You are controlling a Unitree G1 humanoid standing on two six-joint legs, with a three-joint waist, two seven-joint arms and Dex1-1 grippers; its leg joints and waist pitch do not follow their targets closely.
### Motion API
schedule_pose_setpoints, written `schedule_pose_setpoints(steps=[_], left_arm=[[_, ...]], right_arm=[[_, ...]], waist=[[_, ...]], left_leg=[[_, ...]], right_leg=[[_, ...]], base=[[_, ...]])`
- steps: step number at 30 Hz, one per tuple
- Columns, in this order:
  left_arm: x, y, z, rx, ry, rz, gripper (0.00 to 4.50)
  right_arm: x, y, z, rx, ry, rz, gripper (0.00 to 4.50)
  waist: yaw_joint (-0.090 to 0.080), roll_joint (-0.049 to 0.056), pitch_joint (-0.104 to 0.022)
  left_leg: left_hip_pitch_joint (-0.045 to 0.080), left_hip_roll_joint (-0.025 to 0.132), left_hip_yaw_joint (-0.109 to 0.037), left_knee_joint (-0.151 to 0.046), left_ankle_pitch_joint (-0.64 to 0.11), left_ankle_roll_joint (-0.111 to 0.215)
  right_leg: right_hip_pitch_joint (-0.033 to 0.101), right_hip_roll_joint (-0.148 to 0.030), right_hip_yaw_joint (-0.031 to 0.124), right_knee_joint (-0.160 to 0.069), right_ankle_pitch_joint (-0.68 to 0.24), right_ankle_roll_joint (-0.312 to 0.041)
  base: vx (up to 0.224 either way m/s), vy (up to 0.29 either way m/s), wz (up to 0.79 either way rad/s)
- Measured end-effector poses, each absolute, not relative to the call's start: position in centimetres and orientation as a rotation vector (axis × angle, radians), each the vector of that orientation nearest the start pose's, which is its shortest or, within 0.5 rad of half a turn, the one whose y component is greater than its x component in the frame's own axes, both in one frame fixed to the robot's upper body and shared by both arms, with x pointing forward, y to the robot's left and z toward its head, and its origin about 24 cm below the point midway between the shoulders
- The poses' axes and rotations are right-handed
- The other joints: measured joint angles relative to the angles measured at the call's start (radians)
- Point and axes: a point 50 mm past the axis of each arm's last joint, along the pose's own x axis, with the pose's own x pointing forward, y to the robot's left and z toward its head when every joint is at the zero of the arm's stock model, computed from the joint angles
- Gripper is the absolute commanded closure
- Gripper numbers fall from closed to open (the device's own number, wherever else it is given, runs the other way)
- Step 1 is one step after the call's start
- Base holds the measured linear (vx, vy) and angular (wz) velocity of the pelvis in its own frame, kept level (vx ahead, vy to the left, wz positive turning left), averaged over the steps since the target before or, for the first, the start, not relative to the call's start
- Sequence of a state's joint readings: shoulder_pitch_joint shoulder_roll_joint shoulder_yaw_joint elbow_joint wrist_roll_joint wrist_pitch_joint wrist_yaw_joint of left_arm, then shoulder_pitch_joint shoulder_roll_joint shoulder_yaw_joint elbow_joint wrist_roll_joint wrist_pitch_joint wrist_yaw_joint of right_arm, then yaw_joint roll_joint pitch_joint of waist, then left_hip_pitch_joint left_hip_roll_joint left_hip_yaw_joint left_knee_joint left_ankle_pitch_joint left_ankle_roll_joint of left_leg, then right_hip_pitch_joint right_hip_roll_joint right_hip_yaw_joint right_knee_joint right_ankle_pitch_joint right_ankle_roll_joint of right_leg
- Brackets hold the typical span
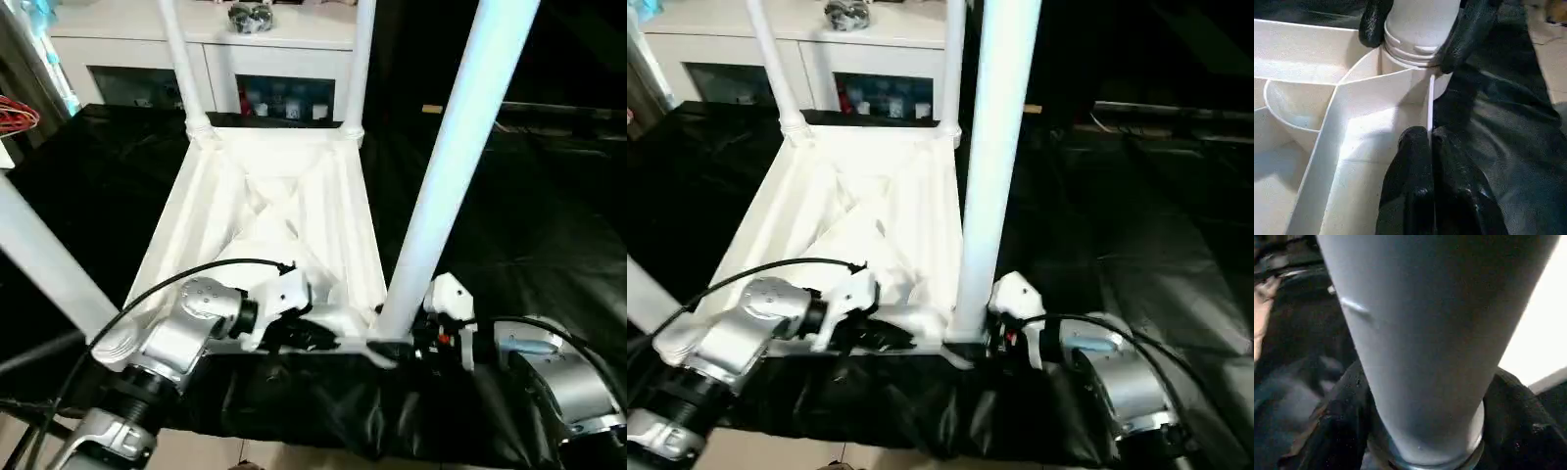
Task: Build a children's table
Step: Rotate leg to tighten
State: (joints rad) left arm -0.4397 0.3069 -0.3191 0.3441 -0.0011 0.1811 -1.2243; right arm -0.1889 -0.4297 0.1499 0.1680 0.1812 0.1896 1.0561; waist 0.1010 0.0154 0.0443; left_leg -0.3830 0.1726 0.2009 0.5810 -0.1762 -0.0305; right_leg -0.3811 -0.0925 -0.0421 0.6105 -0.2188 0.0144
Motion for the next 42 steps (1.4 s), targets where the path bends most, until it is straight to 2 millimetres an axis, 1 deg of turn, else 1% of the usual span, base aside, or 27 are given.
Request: schedule_pose_setpoints(steps=[2, 4, 6, 8, 11, 13, 14, 15, 16, 18, 19, 21, 24, 25, 27, 31, 35, 42], left_arm=[[28.7, 9.5, 4.2, 0.311, 0.379, -1.373, 4.5], [29.0, 8.9, 4.0, 0.306, 0.368, -1.307, 4.5], [29.2, 8.4, 3.9, 0.3, 0.368, -1.264, 4.5], [29.3, 7.6, 3.8, 0.298, 0.365, -1.21, 4.5], [29.5, 6.7, 3.7, 0.282, 0.361, -1.147, 4.5], [29.4, 6.5, 3.8, 0.283, 0.358, -1.131, 4.5], [29.4, 6.6, 3.8, 0.283, 0.357, -1.129, 4.5], [29.3, 6.6, 3.8, 0.284, 0.355, -1.129, 4.5], [29.3, 6.5, 3.8, 0.285, 0.353, -1.129, 4.5], [29.3, 6.6, 3.9, 0.286, 0.35, -1.134, 4.5], [29.2, 6.7, 3.9, 0.289, 0.348, -1.136, 4.5], [29.1, 6.9, 4.0, 0.287, 0.348, -1.148, 4.5], [28.8, 7.3, 4.1, 0.285, 0.352, -1.195, 4.5], [28.7, 7.5, 4.1, 0.287, 0.355, -1.217, 4.5], [28.5, 8.0, 4.2, 0.294, 0.356, -1.255, 4.5], [28.2, 9.0, 4.4, 0.287, 0.375, -1.335, 4.5], [27.8, 9.6, 4.4, 0.285, 0.394, -1.408, 4.5], [27.4, 10.2, 4.4, 0.296, 0.409, -1.493, 4.5]], right_arm=[[26.4, -16.1, 3.1, -0.1, 0.314, 1.0, 1.82], [27.0, -15.8, 2.8, -0.076, 0.297, 0.878, 1.82], [27.3, -15.6, 2.5, -0.056, 0.287, 0.798, 1.83], [27.9, -15.0, 2.2, -0.02, 0.269, 0.682, 1.83], [28.6, -14.3, 2.1, 0.009, 0.258, 0.558, 1.83], [28.8, -13.9, 2.1, 0.017, 0.249, 0.518, 1.83], [28.8, -13.9, 2.1, 0.015, 0.247, 0.516, 1.27], [28.8, -13.9, 2.1, 0.014, 0.245, 0.516, 1.27], [28.8, -13.8, 2.2, 0.014, 0.24, 0.517, 1.13], [28.8, -13.7, 2.3, 0.017, 0.234, 0.524, 1.07], [28.7, -13.7, 2.3, 0.018, 0.234, 0.535, 0.84], [28.7, -13.7, 2.4, 0.015, 0.23, 0.554, 0.74], [28.4, -13.8, 2.7, -0.029, 0.24, 0.64, 0.71], [28.2, -13.8, 2.7, -0.039, 0.243, 0.67, 0.53], [27.7, -14.0, 2.8, -0.049, 0.246, 0.738, 0.53], [26.8, -14.5, 3.2, -0.091, 0.266, 0.898, 0.53], [25.9, -15.3, 3.7, -0.128, 0.304, 1.039, 0.53], [25.1, -16.3, 4.1, -0.164, 0.356, 1.195, 0.53]], waist=[[-0.008, -0.001, 0.0], [-0.015, 0.001, -0.001], [-0.017, 0.002, -0.002], [-0.02, 0.002, -0.002], [-0.026, 0.002, -0.002], [-0.027, 0.002, -0.003], [-0.027, 0.003, -0.003], [-0.027, 0.003, -0.003], [-0.027, 0.003, -0.003], [-0.027, 0.003, -0.003], [-0.027, 0.003, -0.003], [-0.027, 0.003, -0.003], [-0.022, 0.003, -0.003], [-0.018, 0.003, -0.003], [-0.012, 0.003, -0.003], [-0.012, 0.003, -0.003], [-0.009, 0.002, -0.003], [-0.008, 0.002, -0.002]], left_leg=[[0.001, 0.0, 0.0, 0.0, 0.0, 0.0], [0.002, -0.001, 0.0, 0.0, 0.0, 0.0], [0.004, -0.001, 0.0, -0.001, 0.0, 0.0], [0.005, -0.001, 0.0, -0.002, 0.0, 0.0], [0.007, -0.001, 0.0, -0.002, 0.0, -0.001], [0.007, -0.001, 0.0, -0.003, 0.0, -0.001], [0.007, -0.001, 0.0, -0.003, 0.0, -0.001], [0.007, -0.001, 0.0, -0.003, 0.0, -0.001], [0.007, -0.001, 0.0, -0.004, 0.0, -0.001], [0.008, -0.001, 0.0, -0.005, 0.0, -0.001], [0.008, -0.001, 0.0, -0.005, 0.0, -0.001], [0.008, -0.001, 0.0, -0.006, 0.0, -0.001], [0.008, 0.0, 0.0, -0.008, 0.0, -0.002], [0.008, 0.0, 0.0, -0.008, 0.0, -0.002], [0.007, 0.0, 0.0, -0.009, 0.0, -0.002], [0.005, -0.001, 0.0, -0.009, 0.0, -0.002], [0.004, -0.001, 0.0, -0.008, 0.0, -0.001], [0.002, 0.0, 0.0, -0.005, 0.0, -0.001]], right_leg=[[0.001, 0.0, 0.0, 0.0, 0.001, -0.002], [0.0, 0.0, 0.001, -0.001, 0.001, -0.001], [0.001, 0.0, 0.001, -0.001, -0.001, 0.002], [0.0, 0.0, 0.001, -0.001, -0.001, 0.002], [0.0, -0.001, 0.002, -0.001, -0.001, 0.003], [0.0, 0.0, 0.002, -0.001, -0.001, 0.003], [0.0, 0.0, 0.002, -0.001, -0.001, 0.003], [0.0, 0.0, 0.002, -0.001, -0.001, 0.003], [0.0, 0.0, 0.002, -0.001, 0.0, 0.003], [0.0, 0.0, 0.001, -0.001, 0.001, 0.001], [0.0, 0.0, 0.001, -0.001, 0.001, 0.001], [0.0, 0.0, 0.001, -0.001, 0.001, 0.0], [-0.001, 0.0, 0.001, -0.001, 0.0, 0.003], [-0.001, 0.0, 0.001, -0.001, -0.001, 0.003], [-0.002, 0.0, 0.0, -0.001, -0.001, 0.003], [-0.002, 0.0, 0.0, -0.003, -0.002, 0.003], [-0.002, 0.0, 0.0, -0.003, -0.002, 0.003], [-0.002, 0.0, 0.0, -0.002, -0.001, 0.003]], base=[[0.0, 0.0, 0.0], [0.0, 0.0, 0.0], [0.0, 0.0, 0.0], [0.0, 0.0, 0.0], [0.0, 0.0, 0.0], [0.0, 0.0, 0.0], [0.0, 0.0, 0.0], [0.0, 0.0, 0.0], [0.0, 0.0, 0.0], [0.0, 0.0, 0.0], [0.0, 0.0, 0.0], [0.0, 0.0, 0.0], [0.0, 0.0, 0.0], [0.0, 0.0, 0.0], [0.0, 0.0, 0.0], [0.0, 0.0, 0.0], [0.0, 0.0, 0.0], [0.0, 0.0, 0.0]])
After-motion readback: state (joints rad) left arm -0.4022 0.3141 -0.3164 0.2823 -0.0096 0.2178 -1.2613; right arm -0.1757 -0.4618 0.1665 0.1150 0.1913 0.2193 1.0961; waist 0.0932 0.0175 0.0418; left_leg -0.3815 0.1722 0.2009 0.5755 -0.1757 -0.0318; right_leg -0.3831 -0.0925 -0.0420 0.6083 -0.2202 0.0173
